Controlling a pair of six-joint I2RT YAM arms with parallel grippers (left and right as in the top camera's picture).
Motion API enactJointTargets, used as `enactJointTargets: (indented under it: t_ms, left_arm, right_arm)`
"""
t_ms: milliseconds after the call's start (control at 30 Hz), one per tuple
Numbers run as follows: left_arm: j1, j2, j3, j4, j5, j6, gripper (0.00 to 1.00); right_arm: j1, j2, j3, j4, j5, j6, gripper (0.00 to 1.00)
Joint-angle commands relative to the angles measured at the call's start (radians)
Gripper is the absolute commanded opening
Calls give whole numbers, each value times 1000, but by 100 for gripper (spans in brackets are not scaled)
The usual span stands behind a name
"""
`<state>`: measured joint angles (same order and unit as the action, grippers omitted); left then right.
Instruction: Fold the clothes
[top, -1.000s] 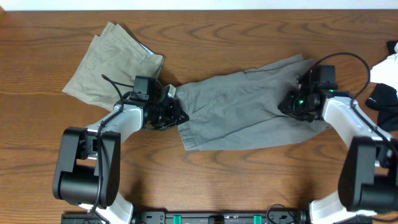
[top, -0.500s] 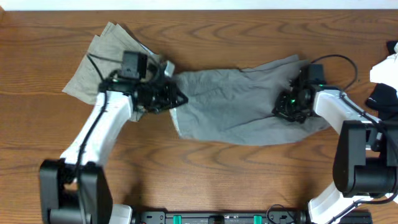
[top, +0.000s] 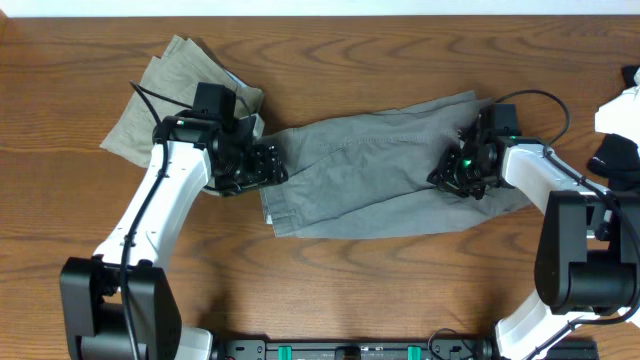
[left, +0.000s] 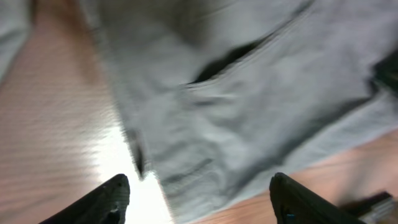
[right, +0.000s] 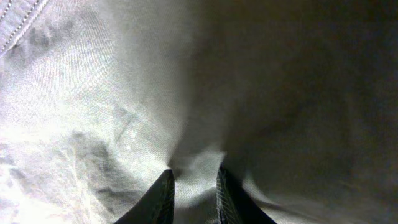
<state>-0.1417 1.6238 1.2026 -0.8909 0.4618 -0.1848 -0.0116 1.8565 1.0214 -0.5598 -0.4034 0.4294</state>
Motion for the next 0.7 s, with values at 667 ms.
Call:
enactJointTargets:
  t_ms: [667]
  left_arm:
    - [6,427,-43,168,264,17,68]
  right_arm:
    - [-35,70,-54,-27,118,0,24]
